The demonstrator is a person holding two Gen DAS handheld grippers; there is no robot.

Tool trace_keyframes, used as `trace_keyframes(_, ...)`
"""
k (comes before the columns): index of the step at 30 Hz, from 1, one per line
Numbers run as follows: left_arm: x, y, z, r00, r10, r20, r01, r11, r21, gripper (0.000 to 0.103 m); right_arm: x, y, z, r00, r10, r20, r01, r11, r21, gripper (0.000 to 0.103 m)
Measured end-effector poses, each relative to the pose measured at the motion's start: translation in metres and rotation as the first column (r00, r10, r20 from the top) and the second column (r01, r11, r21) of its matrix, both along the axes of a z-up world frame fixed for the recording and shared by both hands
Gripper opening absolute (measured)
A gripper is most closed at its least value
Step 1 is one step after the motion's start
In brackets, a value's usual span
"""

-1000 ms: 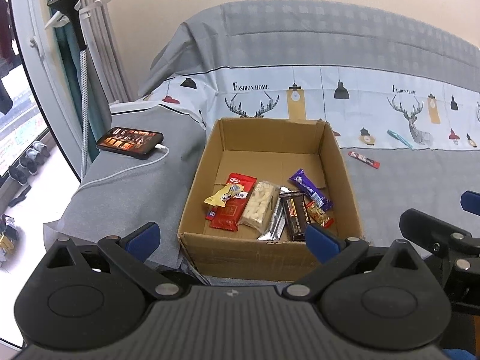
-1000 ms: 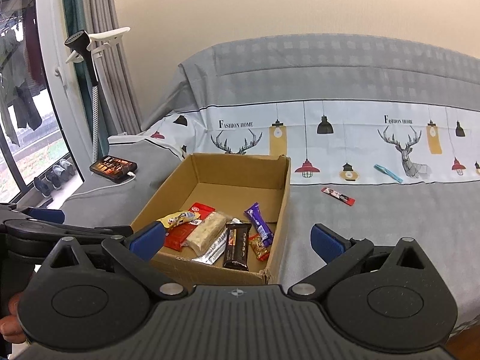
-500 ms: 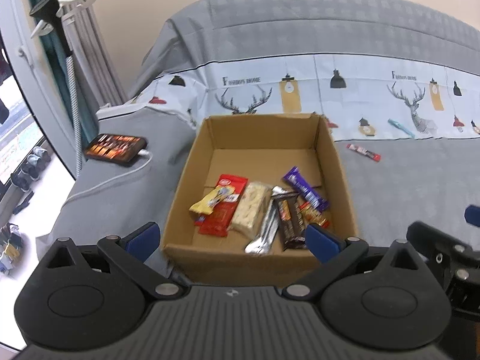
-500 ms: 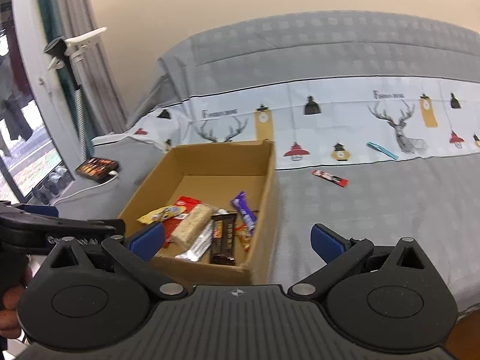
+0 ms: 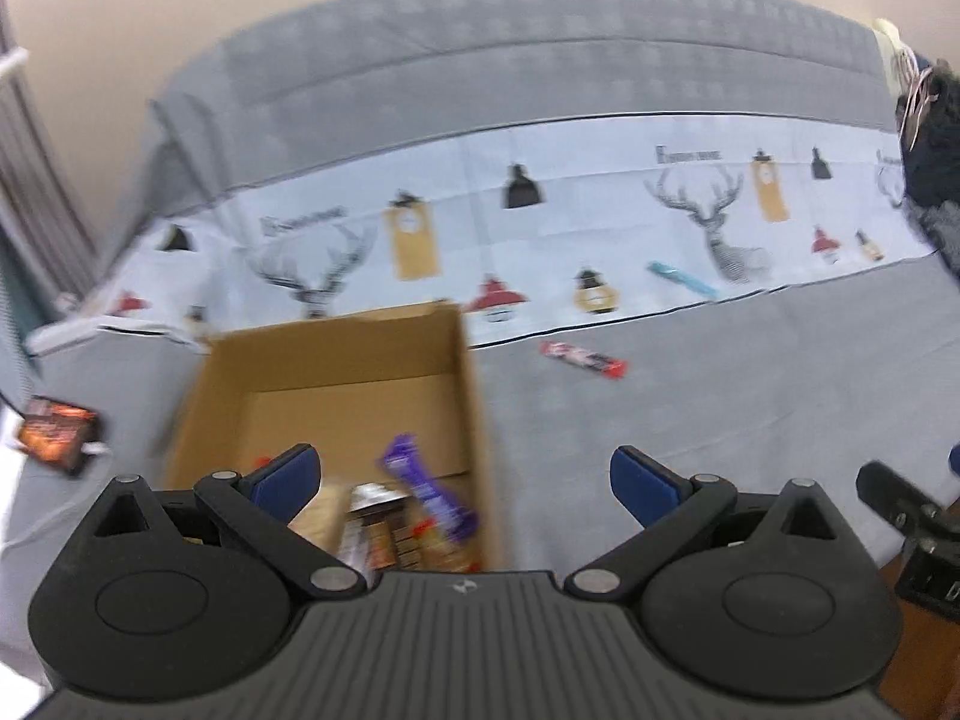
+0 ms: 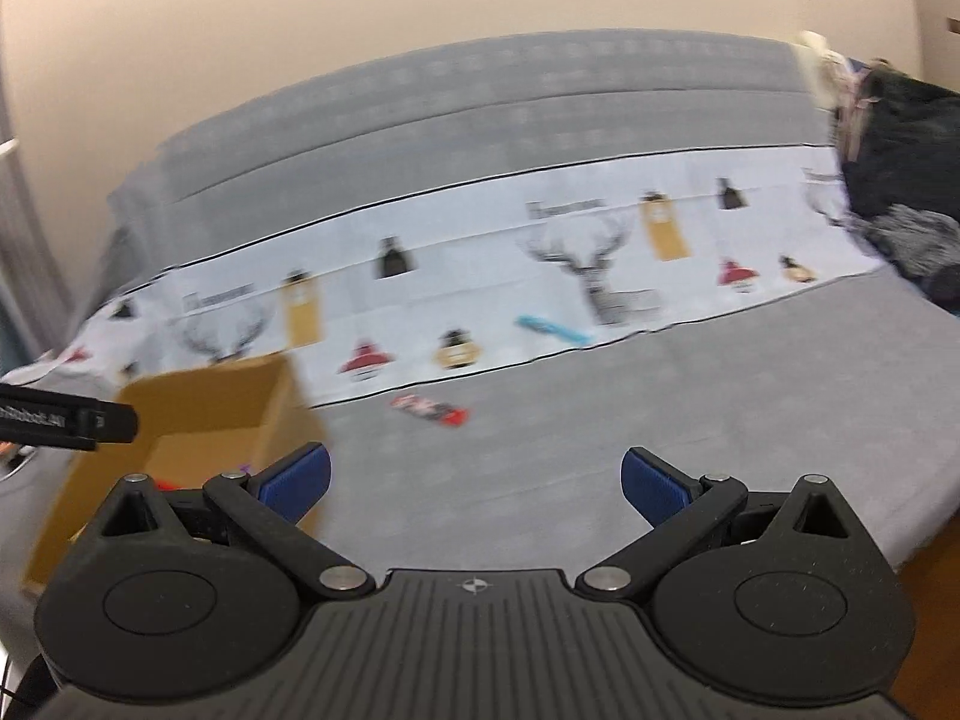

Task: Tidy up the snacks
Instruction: 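Grasp the red stick snack with the left tool while the right tool grasps the blue stick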

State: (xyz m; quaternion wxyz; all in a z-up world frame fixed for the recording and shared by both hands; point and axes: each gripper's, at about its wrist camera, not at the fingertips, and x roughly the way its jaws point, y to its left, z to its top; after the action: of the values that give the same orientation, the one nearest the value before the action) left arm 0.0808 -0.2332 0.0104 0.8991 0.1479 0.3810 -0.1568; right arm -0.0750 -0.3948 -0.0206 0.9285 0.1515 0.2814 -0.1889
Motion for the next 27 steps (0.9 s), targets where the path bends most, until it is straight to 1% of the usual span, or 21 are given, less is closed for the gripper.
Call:
trace_keyframes(2,0.022,-0.025,-0.007,1.0,0.017,-0.017,-0.017,1.0,-0.01,0.103,0.01,-0.024,-0.005,1.0,-0.027,-0.001,0.027,0.999,-0.022,0.102)
trace_keyframes(3,0.034,-0.039,-0.012,0.999,0.022,-0.036,-0.022,1.0,-0.002,0.103,0.017,-0.035,-0.008,0.999,-0.034,-0.004,0.034,0.999,-0.031,0.102)
trace_keyframes(5,0.065,-0.067,-0.028,0.994,0.022,-0.103,-0.022,1.0,0.009,0.103,0.034,-0.055,-0.016,0.999,-0.037,-0.007,0.036,0.998,-0.048,0.102)
trace_keyframes(9,0.122,-0.111,-0.07,0.972,0.057,-0.226,-0.048,0.998,0.043,0.103,0.081,-0.095,-0.04,0.999,-0.03,-0.035,0.028,0.997,-0.074,0.102)
trace_keyframes(12,0.156,-0.134,-0.098,0.956,0.078,-0.283,-0.071,0.997,0.033,0.103,0.12,-0.121,-0.063,0.998,-0.015,-0.06,0.01,0.996,-0.086,0.102)
trace_keyframes(14,0.18,-0.149,-0.119,0.943,0.108,-0.314,-0.099,0.994,0.043,0.103,0.149,-0.138,-0.081,0.997,0.002,-0.073,-0.009,0.996,-0.088,0.102)
trace_keyframes(16,0.202,-0.158,-0.142,0.924,0.147,-0.353,-0.14,0.989,0.045,0.103,0.18,-0.153,-0.099,0.996,0.023,-0.082,-0.032,0.994,-0.101,0.102)
trace_keyframes(18,0.223,-0.164,-0.164,0.898,0.184,-0.401,-0.184,0.982,0.038,0.103,0.208,-0.166,-0.117,0.995,0.043,-0.092,-0.054,0.992,-0.118,0.102)
trace_keyframes(20,0.241,-0.17,-0.184,0.881,0.209,-0.424,-0.217,0.976,0.03,0.103,0.238,-0.179,-0.139,0.991,0.084,-0.109,-0.097,0.988,-0.124,0.102)
trace_keyframes(21,0.249,-0.172,-0.194,0.874,0.223,-0.431,-0.23,0.972,0.036,0.103,0.255,-0.184,-0.152,0.987,0.105,-0.12,-0.12,0.985,-0.127,0.102)
trace_keyframes(22,0.258,-0.174,-0.205,0.862,0.24,-0.446,-0.245,0.968,0.047,0.103,0.27,-0.189,-0.163,0.984,0.113,-0.136,-0.131,0.983,-0.132,0.102)
trace_keyframes(27,0.291,-0.178,-0.246,0.798,0.286,-0.531,-0.303,0.951,0.057,0.103,0.332,-0.208,-0.21,0.975,0.11,-0.192,-0.131,0.987,-0.097,0.102)
